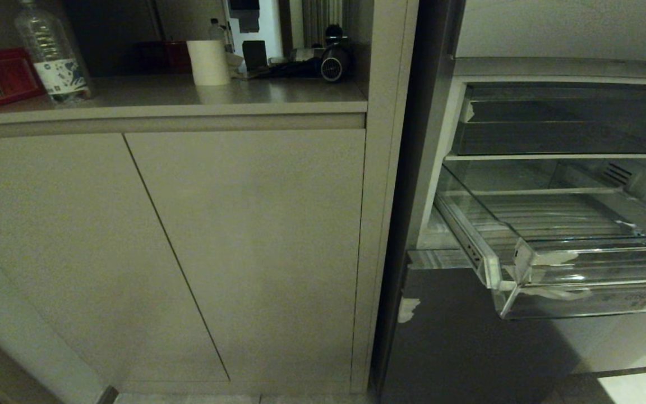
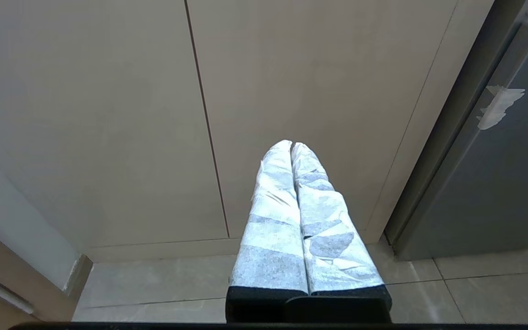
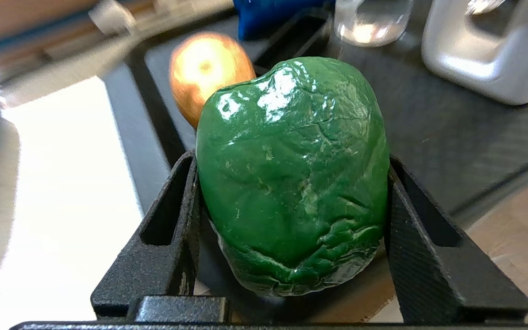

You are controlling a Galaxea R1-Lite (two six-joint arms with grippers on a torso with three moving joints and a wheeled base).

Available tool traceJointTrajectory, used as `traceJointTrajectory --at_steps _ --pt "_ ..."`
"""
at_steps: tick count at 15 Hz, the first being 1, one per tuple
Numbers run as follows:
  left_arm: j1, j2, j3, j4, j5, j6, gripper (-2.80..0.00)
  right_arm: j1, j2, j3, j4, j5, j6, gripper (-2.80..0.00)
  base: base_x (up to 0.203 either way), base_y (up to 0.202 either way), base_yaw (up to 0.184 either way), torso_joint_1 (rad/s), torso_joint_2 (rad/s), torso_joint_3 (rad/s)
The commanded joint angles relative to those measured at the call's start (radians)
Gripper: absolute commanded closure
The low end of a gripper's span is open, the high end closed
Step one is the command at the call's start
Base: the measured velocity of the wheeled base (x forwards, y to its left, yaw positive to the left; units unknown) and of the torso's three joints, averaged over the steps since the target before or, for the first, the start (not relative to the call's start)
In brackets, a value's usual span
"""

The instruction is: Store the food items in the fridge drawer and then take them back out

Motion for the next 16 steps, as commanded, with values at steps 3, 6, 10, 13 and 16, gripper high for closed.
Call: traceJointTrajectory --at_steps 3,6,10,13,16 --pt "0.0 0.001 0.0 0.0 0.0 0.0 0.0 -0.013 -0.241 0.163 0.003 0.062 0.036 0.0 0.0 0.0 0.0 0.0 0.0 0.0" --pt "0.0 0.001 0.0 0.0 0.0 0.0 0.0 -0.015 -0.422 0.34 0.006 0.106 0.04 0.0 0.0 0.0 0.0 0.0 0.0 0.0" --pt "0.0 0.001 0.0 0.0 0.0 0.0 0.0 -0.015 -0.624 0.51 0.028 0.12 0.035 0.0 0.0 0.0 0.0 0.0 0.0 0.0" --pt "0.0 0.001 0.0 0.0 0.0 0.0 0.0 -0.01 -0.753 0.582 0.033 0.188 0.035 0.0 0.0 0.0 0.0 0.0 0.0 0.0" --pt "0.0 0.001 0.0 0.0 0.0 0.0 0.0 0.116 -0.859 0.622 0.082 0.221 0.039 0.0 0.0 0.0 0.0 0.0 0.0 0.0"
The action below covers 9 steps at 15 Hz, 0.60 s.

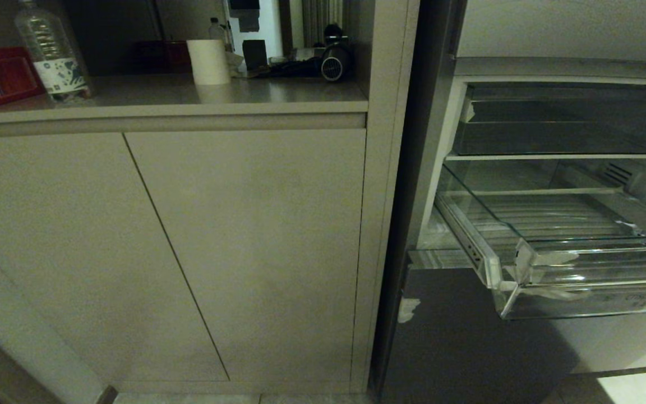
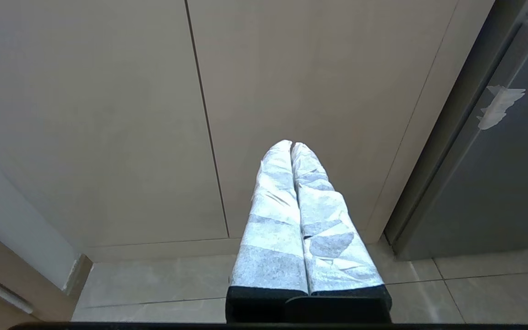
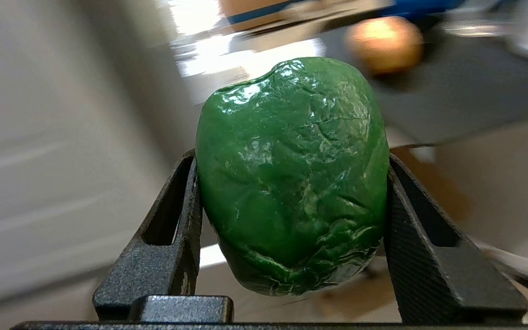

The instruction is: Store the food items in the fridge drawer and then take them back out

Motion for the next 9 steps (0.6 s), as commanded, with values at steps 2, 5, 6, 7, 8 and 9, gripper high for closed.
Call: traceJointTrajectory --at_steps 2,5,6,7,8,9 --pt "0.0 0.001 0.0 0.0 0.0 0.0 0.0 0.216 -0.125 0.046 0.033 0.008 0.001 0.0 0.0 0.0 0.0 0.0 0.0 0.0" --pt "0.0 0.001 0.0 0.0 0.0 0.0 0.0 0.519 -0.15 0.097 0.038 0.006 -0.001 0.0 0.0 0.0 0.0 0.0 0.0 0.0" --pt "0.0 0.001 0.0 0.0 0.0 0.0 0.0 0.629 -0.155 0.112 0.038 0.005 -0.001 0.0 0.0 0.0 0.0 0.0 0.0 0.0" --pt "0.0 0.001 0.001 0.0 0.0 0.0 0.0 0.758 -0.158 0.127 0.037 0.004 0.001 0.0 0.0 0.0 0.0 0.0 0.0 0.0" --pt "0.0 0.001 0.0 0.0 0.0 0.0 0.0 0.896 -0.161 0.138 0.035 -0.002 0.003 0.0 0.0 0.0 0.0 0.0 0.0 0.0" --pt "0.0 0.001 0.0 0.0 0.0 0.0 0.0 1.035 -0.165 0.144 0.034 -0.018 0.007 0.0 0.0 0.0 0.0 0.0 0.0 0.0"
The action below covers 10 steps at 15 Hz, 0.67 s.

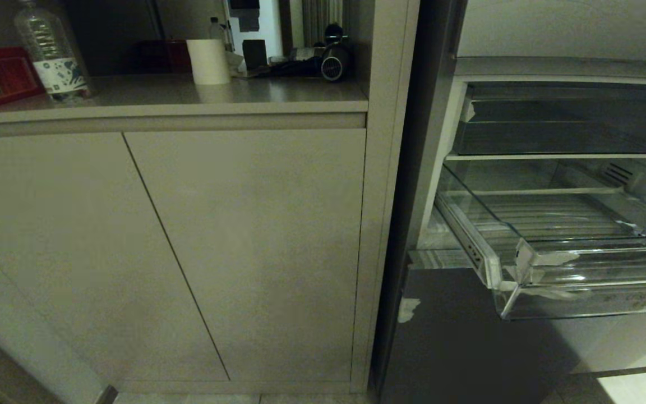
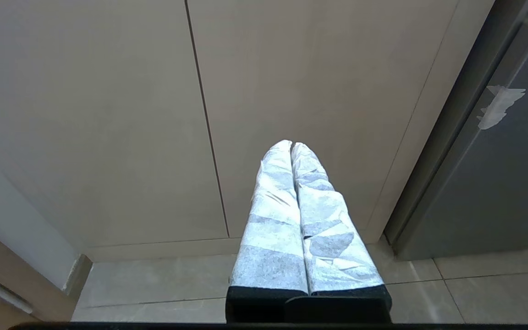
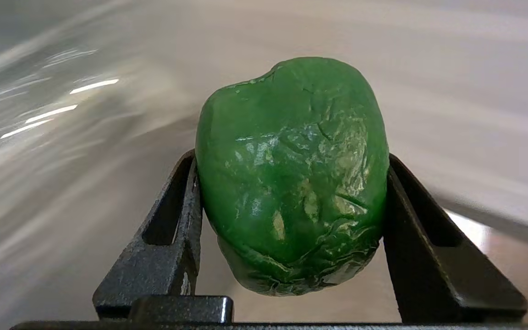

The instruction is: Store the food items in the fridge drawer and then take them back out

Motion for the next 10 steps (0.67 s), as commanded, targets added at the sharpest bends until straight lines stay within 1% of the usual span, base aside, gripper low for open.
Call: traceJointTrajectory --at_steps 1,3,4,5,6,7,8,10 --pt "0.0 0.001 0.0 0.0 0.0 0.0 0.0 0.353 -0.014 0.015 -0.007 -0.034 0.014 0.0 0.0 0.0 0.0 0.0 0.0 0.0" --pt "0.0 0.001 0.0 0.0 0.0 0.0 0.0 0.653 -0.034 0.005 -0.008 -0.126 0.048 0.0 0.0 0.0 0.0 0.0 0.0 0.0" --pt "0.0 0.001 0.0 0.0 0.0 0.0 0.0 0.78 -0.05 -0.011 -0.008 -0.199 0.064 0.0 0.0 0.0 0.0 0.0 0.0 0.0" --pt "0.0 0.001 0.0 0.0 0.0 0.0 0.0 0.892 -0.072 -0.041 -0.007 -0.3 0.079 0.0 0.0 0.0 0.0 0.0 0.0 0.0" --pt "0.0 0.001 0.0 0.0 0.0 0.0 0.0 0.963 -0.1 -0.089 -0.006 -0.403 0.092 0.0 0.0 0.0 0.0 0.0 0.0 0.0" --pt "0.0 0.001 0.0 0.0 0.0 0.0 0.0 0.992 -0.125 -0.135 -0.006 -0.454 0.102 0.0 0.0 0.0 0.0 0.0 0.0 0.0" --pt "0.0 0.001 0.0 0.0 0.0 0.0 0.0 0.992 -0.144 -0.149 -0.008 -0.476 0.109 0.0 0.0 0.0 0.0 0.0 0.0 0.0" --pt "0.0 0.001 0.0 0.0 0.0 0.0 0.0 0.992 -0.155 -0.144 -0.009 -0.471 0.112 0.0 0.0 0.0 0.0 0.0 0.0 0.0"
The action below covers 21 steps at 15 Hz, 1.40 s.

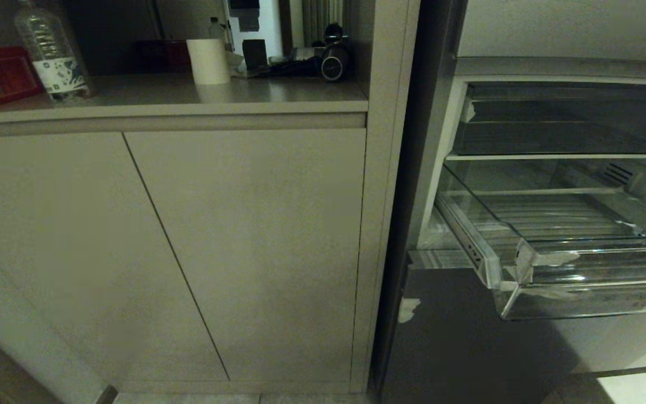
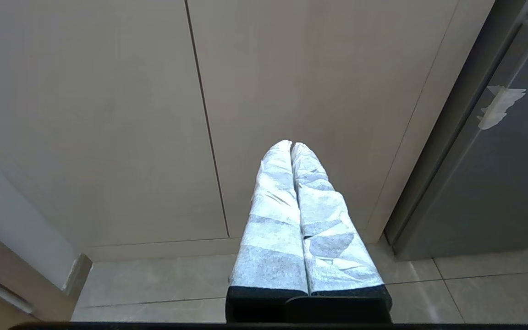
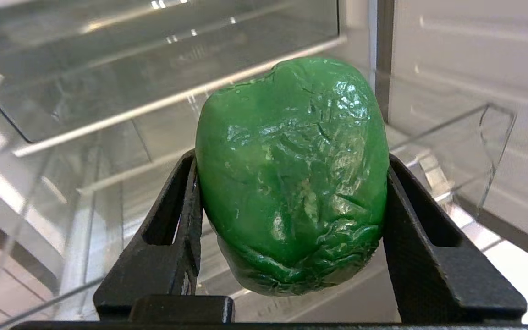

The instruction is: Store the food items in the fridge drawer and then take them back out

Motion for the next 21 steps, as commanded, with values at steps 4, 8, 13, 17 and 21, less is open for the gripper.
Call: traceJointTrajectory --at_steps 4,8,13,17,21 --pt "0.0 0.001 0.0 0.0 0.0 0.0 0.0 0.016 0.108 -0.051 -0.004 0.062 0.005 0.0 0.0 0.0 0.0 0.0 0.0 0.0" --pt "0.0 0.002 0.0 0.0 0.0 0.0 0.0 0.033 0.37 -0.219 -0.046 0.109 0.024 0.0 0.0 0.0 0.0 0.0 0.0 0.0" --pt "0.0 0.001 0.0 0.0 0.0 0.0 0.0 0.094 0.617 -0.429 -0.105 0.122 0.009 0.0 0.0 0.0 0.0 0.0 0.0 0.0" --pt "0.0 0.002 0.0 0.0 0.0 0.0 0.0 0.098 0.702 -0.505 -0.107 0.114 -0.01 0.0 0.0 0.0 0.0 0.0 0.0 0.0" --pt "0.0 0.001 0.0 0.0 0.0 0.0 0.0 0.095 0.69 -0.502 -0.11 0.11 -0.01 0.0 0.0 0.0 0.0 0.0 0.0 0.0"
